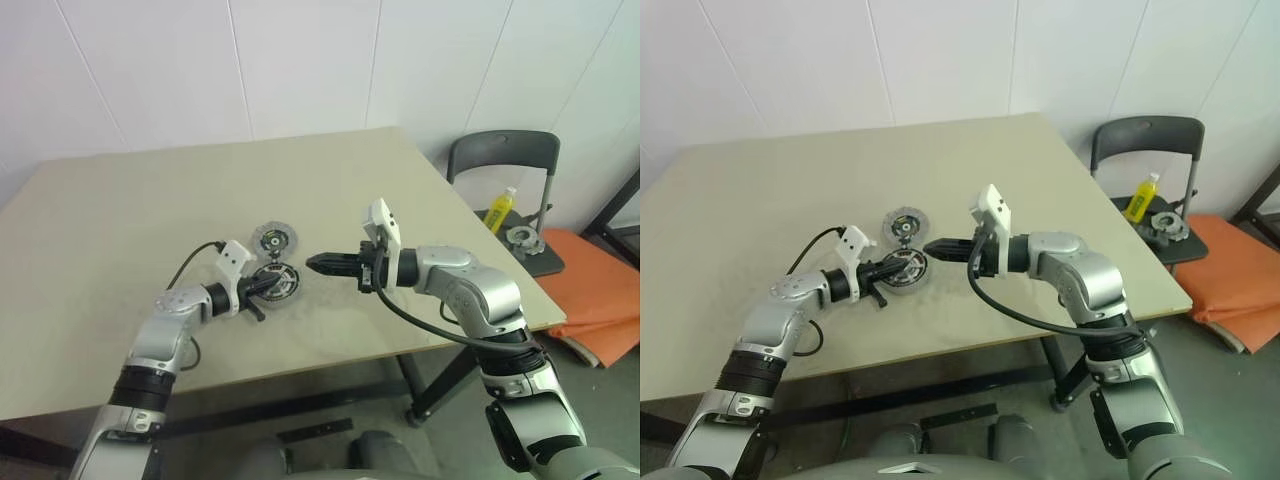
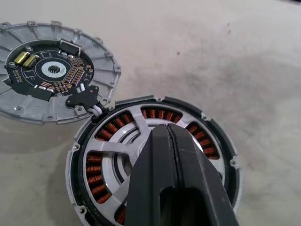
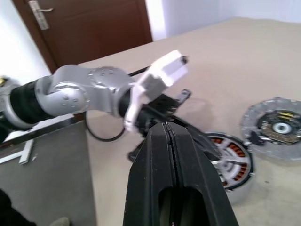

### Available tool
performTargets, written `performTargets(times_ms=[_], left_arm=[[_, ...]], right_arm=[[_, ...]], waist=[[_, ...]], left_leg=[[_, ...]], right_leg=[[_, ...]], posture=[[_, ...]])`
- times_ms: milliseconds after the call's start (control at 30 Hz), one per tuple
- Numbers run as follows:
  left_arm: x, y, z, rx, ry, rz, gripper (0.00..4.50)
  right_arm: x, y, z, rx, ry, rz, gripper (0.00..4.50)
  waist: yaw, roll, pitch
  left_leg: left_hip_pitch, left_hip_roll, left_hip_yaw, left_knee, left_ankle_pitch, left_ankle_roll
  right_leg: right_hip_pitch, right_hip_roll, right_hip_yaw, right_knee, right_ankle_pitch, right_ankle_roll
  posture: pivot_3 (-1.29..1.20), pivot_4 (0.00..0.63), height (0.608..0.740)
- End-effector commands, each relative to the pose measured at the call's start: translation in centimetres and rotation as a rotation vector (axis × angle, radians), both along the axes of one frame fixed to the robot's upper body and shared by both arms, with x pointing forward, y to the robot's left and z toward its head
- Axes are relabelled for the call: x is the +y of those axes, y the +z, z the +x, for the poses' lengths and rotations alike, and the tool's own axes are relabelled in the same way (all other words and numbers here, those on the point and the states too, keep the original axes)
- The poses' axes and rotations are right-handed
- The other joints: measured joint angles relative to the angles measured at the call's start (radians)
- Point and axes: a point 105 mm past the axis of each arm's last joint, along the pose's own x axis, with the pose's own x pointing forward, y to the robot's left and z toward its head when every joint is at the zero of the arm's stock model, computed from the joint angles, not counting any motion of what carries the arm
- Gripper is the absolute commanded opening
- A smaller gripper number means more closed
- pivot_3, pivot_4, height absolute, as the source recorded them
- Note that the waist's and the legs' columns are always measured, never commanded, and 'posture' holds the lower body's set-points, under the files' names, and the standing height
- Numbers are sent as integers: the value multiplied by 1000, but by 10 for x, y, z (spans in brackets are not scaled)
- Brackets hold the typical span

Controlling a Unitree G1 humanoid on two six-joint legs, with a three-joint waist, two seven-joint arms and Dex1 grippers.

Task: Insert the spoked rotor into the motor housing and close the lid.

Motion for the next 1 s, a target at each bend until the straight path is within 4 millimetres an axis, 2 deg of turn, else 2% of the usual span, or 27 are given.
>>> performTargets(times_ms=[33, 133, 267, 400, 567, 667, 700, 833, 1000], left_arm=[[9, 30, -2, -136, 7, -60, 20], [18, 36, -10, -195, 34, -61, 20], [30, 36, -25, -240, 41, -31, 20], [49, 36, -40, -248, 51, -13, 20], [73, 48, -51, -299, 128, -26, 20], [79, 45, -56, -294, 146, -8, 20], [78, 43, -56, -292, 148, -3, 20], [75, 43, -53, -301, 160, -14, 0], [68, 39, -48, -303, 155, -5, 0]], right_arm=[[6, 14, 7, -75, 1, 0, 0], [14, 8, 12, -95, 15, -47, 0], [28, 1, 13, -136, 79, -114, 0], [41, -9, 10, -223, 188, -226, 0], [51, -19, 12, -344, 321, -371, 0], [54, -23, 16, -399, 384, -452, 0], [54, -27, 19, -444, 419, -529, 0], [56, -31, 25, -546, 520, -675, 1266], [58, -35, 44, -662, 549, -842, 2908]], waist=[[3, 0, 0], [4, 0, 0], [4, 0, 0], [2, 0, 0], [2, 1, 0], [2, 1, 1], [3, 1, 1], [2, 2, 1], [1, 2, 1]], left_leg=[[-2, 0, 0, 0, 0, 0], [-9, 0, -1, 0, 0, 0], [-9, 0, 1, 0, 0, 0], [-8, 0, 1, 1, 0, 0], [-8, 0, 1, 1, 0, 0], [-8, 0, 2, 1, 0, 0], [-8, 0, 2, 0, 0, 0], [-8, 0, 2, 0, 0, 0], [-8, 0, 2, 0, 0, 0]], right_leg=[[-2, 0, 0, 0, 0, 0], [-8, 0, 0, 0, 2, 1], [-9, 0, 1, 0, 2, -1], [-9, 0, 1, 0, 1, 0], [-9, 1, 1, 1, 1, 0], [-9, 0, 1, 0, 1, 0], [-9, 0, 1, 0, 1, 0], [-9, 1, 1, 1, 1, 0], [-10, 1, 1, 2, 1, -1]], posture=[[0, 0, 740], [0, 0, 740], [0, 0, 740], [0, 0, 740], [0, 0, 740], [0, 0, 740], [0, 0, 740], [0, 0, 740], [0, 0, 740]])
